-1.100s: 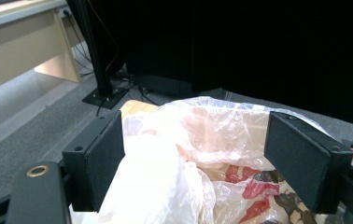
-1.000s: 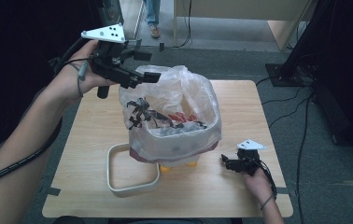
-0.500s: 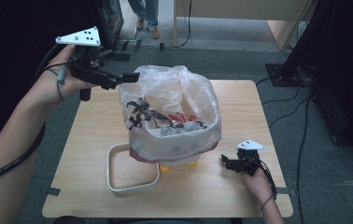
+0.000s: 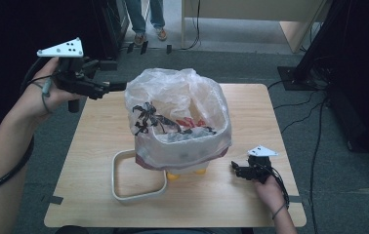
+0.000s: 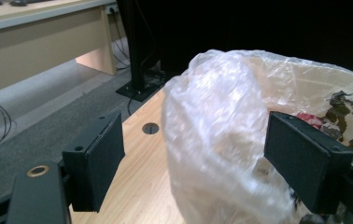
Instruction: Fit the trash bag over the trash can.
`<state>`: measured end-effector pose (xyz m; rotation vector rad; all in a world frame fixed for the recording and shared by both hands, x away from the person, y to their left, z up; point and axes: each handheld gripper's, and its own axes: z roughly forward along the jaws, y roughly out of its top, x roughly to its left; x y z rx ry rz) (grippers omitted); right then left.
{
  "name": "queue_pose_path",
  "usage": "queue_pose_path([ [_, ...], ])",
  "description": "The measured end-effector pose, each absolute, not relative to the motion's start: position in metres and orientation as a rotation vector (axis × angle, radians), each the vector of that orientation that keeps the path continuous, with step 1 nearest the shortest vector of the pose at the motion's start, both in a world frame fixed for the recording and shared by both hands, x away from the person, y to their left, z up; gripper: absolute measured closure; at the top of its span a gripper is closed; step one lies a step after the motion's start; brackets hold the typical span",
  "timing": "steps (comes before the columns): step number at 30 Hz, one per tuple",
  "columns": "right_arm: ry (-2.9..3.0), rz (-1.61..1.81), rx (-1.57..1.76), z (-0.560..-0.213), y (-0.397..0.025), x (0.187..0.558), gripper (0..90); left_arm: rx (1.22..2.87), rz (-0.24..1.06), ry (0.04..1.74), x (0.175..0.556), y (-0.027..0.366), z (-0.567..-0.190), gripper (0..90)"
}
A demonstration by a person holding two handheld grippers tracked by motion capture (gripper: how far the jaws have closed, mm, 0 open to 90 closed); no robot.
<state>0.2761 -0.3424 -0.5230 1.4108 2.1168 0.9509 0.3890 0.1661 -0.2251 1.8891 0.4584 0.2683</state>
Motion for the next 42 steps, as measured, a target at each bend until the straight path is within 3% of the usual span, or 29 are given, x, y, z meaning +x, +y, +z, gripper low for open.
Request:
queue_pose_path([
  [27,2.117,0.953,1.410,-0.523,-0.343,0.276,14.1,1.929,0.291,0.484,0.397,0.185,-0.317,20.3],
  [42,2.119,0.951,1.408,-0.523,-0.343,0.276,14.0,1.954,0.215,0.552,0.387,0.190,-0.384,20.3],
])
